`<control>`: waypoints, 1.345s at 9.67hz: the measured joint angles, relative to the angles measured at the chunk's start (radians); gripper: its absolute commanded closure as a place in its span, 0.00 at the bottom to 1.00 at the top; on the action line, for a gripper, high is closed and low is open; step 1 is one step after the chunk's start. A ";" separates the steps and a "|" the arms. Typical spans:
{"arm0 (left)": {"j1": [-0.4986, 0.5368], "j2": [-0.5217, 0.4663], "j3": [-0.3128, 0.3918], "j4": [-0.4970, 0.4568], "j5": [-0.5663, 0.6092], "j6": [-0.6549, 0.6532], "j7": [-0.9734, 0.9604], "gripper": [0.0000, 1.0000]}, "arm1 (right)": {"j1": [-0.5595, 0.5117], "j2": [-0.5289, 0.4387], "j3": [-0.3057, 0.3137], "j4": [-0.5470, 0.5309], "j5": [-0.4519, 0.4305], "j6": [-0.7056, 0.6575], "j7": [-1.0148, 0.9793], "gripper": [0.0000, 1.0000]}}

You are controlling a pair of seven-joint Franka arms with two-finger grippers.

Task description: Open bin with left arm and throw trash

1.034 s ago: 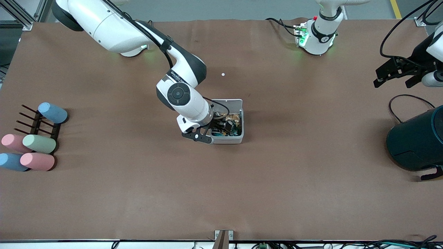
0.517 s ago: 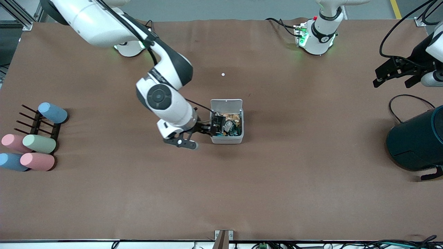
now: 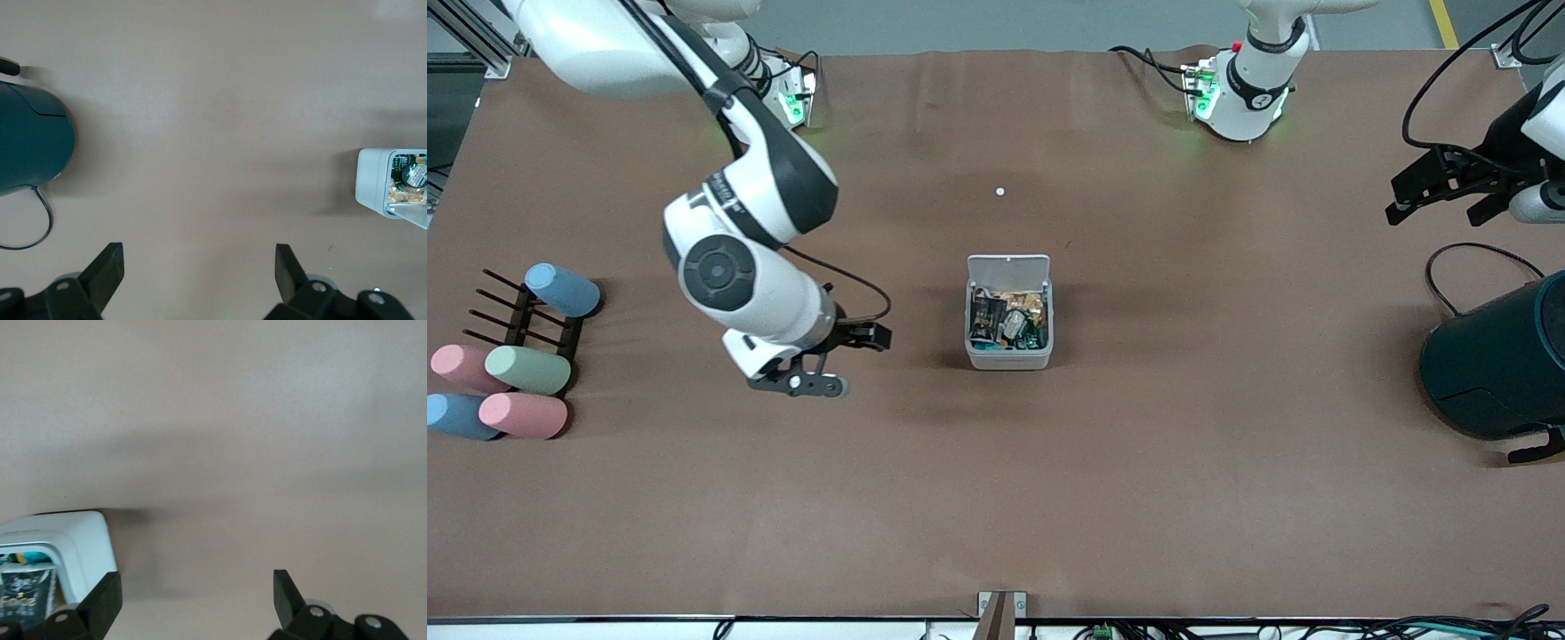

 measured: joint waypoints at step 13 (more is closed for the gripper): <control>-0.001 0.001 0.001 -0.001 0.000 0.000 -0.002 0.00 | 0.013 -0.443 -0.488 0.031 0.167 -0.405 -0.467 0.00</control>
